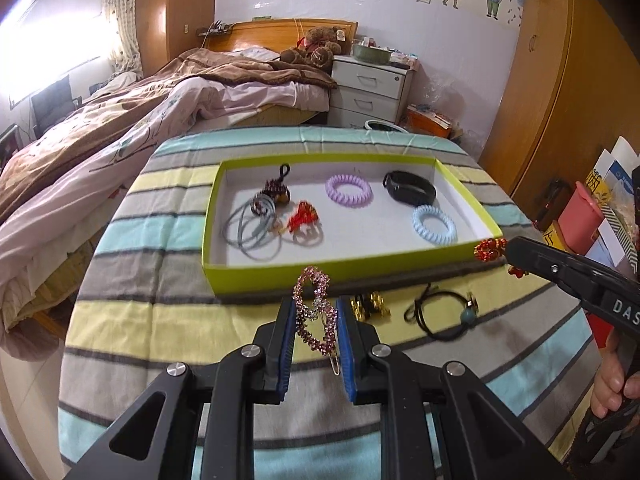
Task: Organize jewelry
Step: 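Carry the clip with the left tool while the right tool carries the bracelet into the box, then open both tools to release the clip and bracelet in the box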
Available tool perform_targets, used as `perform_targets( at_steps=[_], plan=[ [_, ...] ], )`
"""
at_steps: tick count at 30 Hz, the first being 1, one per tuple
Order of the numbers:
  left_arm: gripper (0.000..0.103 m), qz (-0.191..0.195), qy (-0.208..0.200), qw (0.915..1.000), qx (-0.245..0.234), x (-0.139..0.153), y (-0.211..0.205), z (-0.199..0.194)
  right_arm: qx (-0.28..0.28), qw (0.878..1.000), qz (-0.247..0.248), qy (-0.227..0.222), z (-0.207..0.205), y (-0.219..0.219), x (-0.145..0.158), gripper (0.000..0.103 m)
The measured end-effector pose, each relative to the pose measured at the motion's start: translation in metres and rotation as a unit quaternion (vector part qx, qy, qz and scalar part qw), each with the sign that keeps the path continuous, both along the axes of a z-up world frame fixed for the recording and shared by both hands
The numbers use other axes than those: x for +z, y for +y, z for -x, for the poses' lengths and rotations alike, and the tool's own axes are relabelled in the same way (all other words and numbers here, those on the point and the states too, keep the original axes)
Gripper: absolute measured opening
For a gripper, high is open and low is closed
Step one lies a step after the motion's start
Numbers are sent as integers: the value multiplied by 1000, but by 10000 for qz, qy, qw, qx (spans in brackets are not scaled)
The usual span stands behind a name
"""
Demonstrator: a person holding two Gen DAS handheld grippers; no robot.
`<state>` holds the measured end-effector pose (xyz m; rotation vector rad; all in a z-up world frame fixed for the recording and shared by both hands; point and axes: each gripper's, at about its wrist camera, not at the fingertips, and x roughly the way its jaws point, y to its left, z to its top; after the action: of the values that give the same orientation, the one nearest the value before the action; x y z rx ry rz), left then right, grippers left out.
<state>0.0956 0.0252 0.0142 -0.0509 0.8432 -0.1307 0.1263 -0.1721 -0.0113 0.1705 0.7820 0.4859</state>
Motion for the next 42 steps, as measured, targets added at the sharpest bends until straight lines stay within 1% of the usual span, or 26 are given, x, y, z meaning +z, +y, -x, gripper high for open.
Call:
perform_targets(
  at_steps=[5, 7, 11, 16, 23, 30, 33, 36, 42],
  plan=[
    [20, 90, -27, 10000, 27, 8, 6, -18, -19, 10000, 71, -1, -20, 6, 3, 11],
    [20, 70, -62, 10000, 21, 11, 8, -27, -40, 10000, 67, 12, -28, 8, 3, 12],
    [20, 32, -6, 10000, 13, 9, 10, -44, -13, 9998, 154, 118, -51, 16, -3, 11],
    [20, 68, 85, 9999, 19, 0, 13, -62, 2, 9992, 266, 285, -78, 24, -15, 12],
    [20, 57, 263, 9996, 71, -19, 15, -81, 54, 9986, 329, 415, -102, 30, -28, 11],
    [20, 71, 317, 9994, 75, -26, 18, -88, 62, 9977, 479, 485, -112, 35, -35, 12],
    [20, 143, 348, 9993, 81, -27, 18, -88, 59, 9973, 540, 489, -113, 36, -37, 12],
    [20, 97, 345, 9993, 67, -29, 16, -89, 24, 9970, 578, 515, -116, 36, -39, 12],
    [20, 122, 386, 9991, 105, -31, 18, -90, -29, 9964, 688, 500, -117, 36, -41, 12]
  ],
)
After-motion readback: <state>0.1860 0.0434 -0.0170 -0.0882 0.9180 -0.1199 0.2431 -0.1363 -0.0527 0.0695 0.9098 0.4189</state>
